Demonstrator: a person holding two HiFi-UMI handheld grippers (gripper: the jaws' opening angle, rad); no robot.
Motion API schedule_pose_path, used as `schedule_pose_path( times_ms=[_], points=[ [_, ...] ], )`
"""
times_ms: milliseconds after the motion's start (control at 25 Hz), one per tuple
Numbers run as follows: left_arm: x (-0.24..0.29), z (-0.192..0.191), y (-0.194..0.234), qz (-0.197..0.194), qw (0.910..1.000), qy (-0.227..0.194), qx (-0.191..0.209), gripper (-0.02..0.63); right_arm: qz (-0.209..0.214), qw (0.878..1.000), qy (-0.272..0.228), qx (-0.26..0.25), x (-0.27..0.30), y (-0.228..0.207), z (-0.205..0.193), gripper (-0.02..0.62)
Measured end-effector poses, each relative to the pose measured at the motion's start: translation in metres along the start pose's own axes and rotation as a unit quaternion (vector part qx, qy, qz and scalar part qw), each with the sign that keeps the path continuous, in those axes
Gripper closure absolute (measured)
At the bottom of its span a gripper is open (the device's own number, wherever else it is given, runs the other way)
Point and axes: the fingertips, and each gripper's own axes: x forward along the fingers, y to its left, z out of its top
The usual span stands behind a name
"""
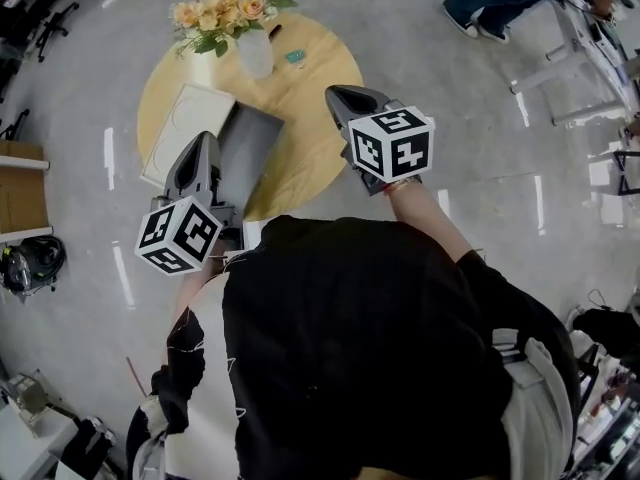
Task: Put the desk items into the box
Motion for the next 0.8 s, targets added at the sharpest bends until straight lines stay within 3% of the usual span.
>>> schedule_pose_path(
  times_ms=[560, 720, 800],
  points=[
    [-0.05, 0.005, 0.069, 0.132, 0.9902, -0.035, -0.031, 0.597, 0.02, 0.998, 0.049, 0.03, 0.085, -0.038, -0.021, 0.589],
    [-0.066, 0.004, 0.082, 0.161, 0.9852, -0.041, -0.042, 0.597, 0.016, 0.998, 0.063, 0.014, 0.104, -0.042, -0.03, 0.589],
    [-0.07, 0.003, 0.088, 0.17, 0.9834, -0.042, -0.046, 0.597, 0.011, 0.998, 0.068, 0.006, 0.113, -0.046, -0.032, 0.53]
  ],
)
